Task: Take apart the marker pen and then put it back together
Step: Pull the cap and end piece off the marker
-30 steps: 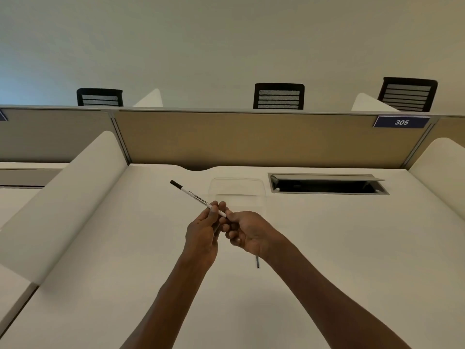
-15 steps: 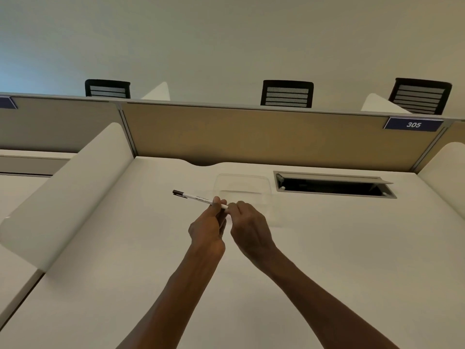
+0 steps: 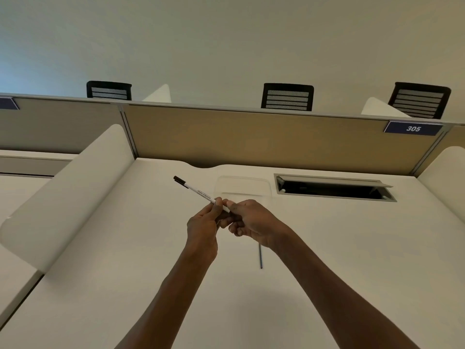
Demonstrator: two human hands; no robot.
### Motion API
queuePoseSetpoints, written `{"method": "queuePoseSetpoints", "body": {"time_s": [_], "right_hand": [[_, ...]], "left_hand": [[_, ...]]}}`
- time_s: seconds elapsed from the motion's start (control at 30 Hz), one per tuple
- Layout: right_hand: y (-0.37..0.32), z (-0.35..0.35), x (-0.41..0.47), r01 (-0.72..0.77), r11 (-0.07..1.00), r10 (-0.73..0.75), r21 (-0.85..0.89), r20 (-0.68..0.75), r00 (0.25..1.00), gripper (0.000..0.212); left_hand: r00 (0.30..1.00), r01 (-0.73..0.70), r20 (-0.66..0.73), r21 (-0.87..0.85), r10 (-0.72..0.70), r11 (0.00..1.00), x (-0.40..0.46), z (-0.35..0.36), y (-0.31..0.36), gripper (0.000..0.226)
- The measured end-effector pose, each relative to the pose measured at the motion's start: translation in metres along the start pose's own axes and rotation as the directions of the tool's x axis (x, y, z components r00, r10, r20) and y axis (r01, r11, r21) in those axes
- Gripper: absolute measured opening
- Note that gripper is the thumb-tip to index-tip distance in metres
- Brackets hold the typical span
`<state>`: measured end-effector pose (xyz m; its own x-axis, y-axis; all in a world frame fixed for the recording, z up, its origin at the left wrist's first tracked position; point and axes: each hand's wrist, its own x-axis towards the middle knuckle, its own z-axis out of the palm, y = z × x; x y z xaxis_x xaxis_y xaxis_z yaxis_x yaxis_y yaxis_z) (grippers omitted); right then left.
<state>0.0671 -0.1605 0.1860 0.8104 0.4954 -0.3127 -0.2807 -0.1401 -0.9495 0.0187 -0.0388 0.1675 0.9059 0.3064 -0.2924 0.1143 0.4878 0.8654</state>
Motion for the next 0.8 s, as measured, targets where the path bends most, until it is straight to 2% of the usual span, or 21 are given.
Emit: {"method": "queuePoseSetpoints", "body": {"time_s": [0.07, 0.13, 0.2, 0.23, 0.27, 0.33, 0.47, 0.53, 0.73, 0.8], "right_hand": [[0.002, 0.001, -0.001, 0.019, 0.999, -0.019, 0.032, -0.001, 1.0, 0.035], [0.007, 0.005, 0.0, 0.065, 0.998, -0.065, -0.006, -0.078, 0.995, 0.029], [0.011, 0.013, 0.001, 0.122, 0.985, -0.142, -0.123, -0.166, 0.976, 0.025], [0.013, 0.016, 0.002, 0.155, 0.959, -0.206, -0.237, -0.206, 0.957, 0.025], [0.014, 0.02, 0.002, 0.19, 0.904, -0.293, -0.384, -0.23, 0.928, 0.028], [0.017, 0.025, 0.003, 0.253, 0.722, -0.476, -0.644, -0.196, 0.857, 0.035], [0.019, 0.028, 0.005, 0.323, 0.388, -0.687, -0.863, -0.037, 0.726, 0.029], [0.019, 0.03, 0.006, 0.318, 0.273, -0.702, -0.908, 0.038, 0.711, 0.027], [0.013, 0.03, 0.002, 0.274, 0.067, -0.665, -0.959, 0.162, 0.729, 0.014], [0.01, 0.032, -0.002, 0.272, 0.0, -0.672, -0.962, 0.202, 0.713, 0.008]], "left_hand": [[1.0, -0.005, -0.024, 0.002, 0.005, 1.0, -0.001, -0.001, 0.0, 0.018], [0.998, -0.008, -0.064, 0.006, 0.008, 1.0, -0.003, 0.0, 0.0, 0.018], [0.993, 0.005, -0.115, -0.022, -0.008, 1.0, -0.004, 0.001, -0.001, 0.019], [0.99, 0.017, -0.139, -0.051, -0.024, 0.999, -0.004, 0.002, -0.001, 0.018], [0.986, 0.031, -0.158, -0.091, -0.045, 0.995, -0.003, 0.003, -0.001, 0.015], [0.979, 0.059, -0.182, -0.174, -0.091, 0.983, -0.002, 0.005, 0.0, 0.007], [0.964, 0.098, -0.214, -0.275, -0.16, 0.956, -0.001, 0.008, 0.005, 0.012], [0.962, 0.105, -0.21, -0.312, -0.176, 0.944, -0.001, 0.01, 0.008, 0.011], [0.957, 0.112, -0.213, -0.347, -0.194, 0.931, -0.001, 0.011, 0.012, 0.01], [0.953, 0.122, -0.218, -0.351, -0.208, 0.928, -0.001, 0.01, 0.011, 0.01]]}}
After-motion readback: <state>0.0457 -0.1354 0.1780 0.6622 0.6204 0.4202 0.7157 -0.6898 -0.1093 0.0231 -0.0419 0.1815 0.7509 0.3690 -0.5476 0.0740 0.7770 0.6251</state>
